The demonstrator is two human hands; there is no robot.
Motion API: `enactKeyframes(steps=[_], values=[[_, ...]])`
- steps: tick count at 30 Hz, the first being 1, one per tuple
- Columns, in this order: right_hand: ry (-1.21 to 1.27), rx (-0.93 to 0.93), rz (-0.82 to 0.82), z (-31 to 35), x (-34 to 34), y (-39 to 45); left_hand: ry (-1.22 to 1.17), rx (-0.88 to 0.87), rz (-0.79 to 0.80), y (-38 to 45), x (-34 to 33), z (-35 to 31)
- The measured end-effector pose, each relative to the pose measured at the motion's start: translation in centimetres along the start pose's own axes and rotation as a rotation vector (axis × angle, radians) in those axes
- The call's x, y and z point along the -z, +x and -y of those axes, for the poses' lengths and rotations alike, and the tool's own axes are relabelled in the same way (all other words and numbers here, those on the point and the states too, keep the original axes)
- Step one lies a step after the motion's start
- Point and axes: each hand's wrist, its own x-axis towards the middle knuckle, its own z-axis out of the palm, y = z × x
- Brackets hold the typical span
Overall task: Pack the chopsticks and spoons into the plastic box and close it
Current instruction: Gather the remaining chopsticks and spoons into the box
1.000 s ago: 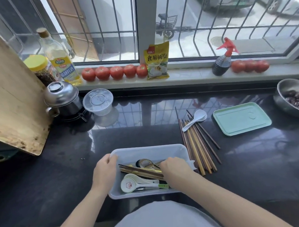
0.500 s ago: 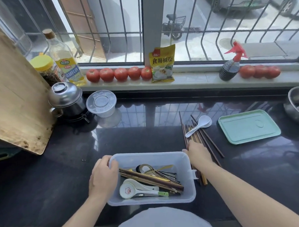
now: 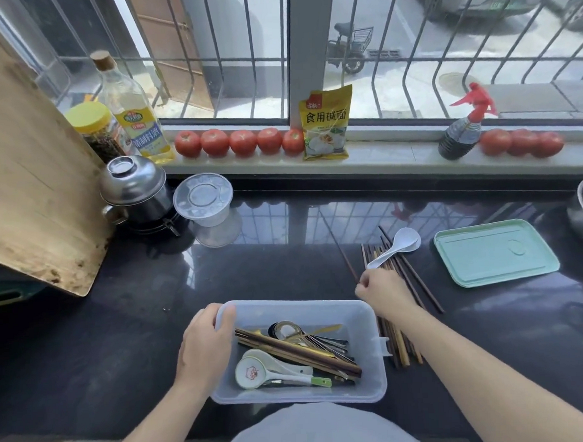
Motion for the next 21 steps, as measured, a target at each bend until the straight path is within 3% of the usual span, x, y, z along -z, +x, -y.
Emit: enactKeyframes(steps=[2, 4, 7, 10, 13, 16, 21], values=[[0.173, 0.15, -0.136, 0.8, 2.7, -2.2, -0.084, 0.011, 0.005, -0.1, 0.1, -0.2], [0.215, 0.386, -0.095, 2.3, 5.5, -5.9, -0.15, 0.078, 0.018, -0.1, 0.2, -0.4], [-0.195, 0.613, 0.197, 4.3, 6.0, -10.7, -0.178, 0.158, 0.04, 0.2, 0.1, -0.2], [-0.679, 0.683, 0.21, 4.9, 3.3, -11.6, -0.163, 0.166, 0.043, 0.4, 0.1, 0.2], [-0.848, 0.659, 0.243, 5.8, 1.5, -11.4, -0.162, 0.167, 0.041, 0.4, 0.0, 0.4], [-0.834, 0.53, 0.36, 6.9, 0.2, -11.4, -0.167, 0.144, 0.026, 0.2, 0.0, 0.2], [-0.74, 0.432, 0.405, 7.2, -0.6, -11.8, -0.158, 0.121, 0.021, 0.2, 0.0, 0.1]])
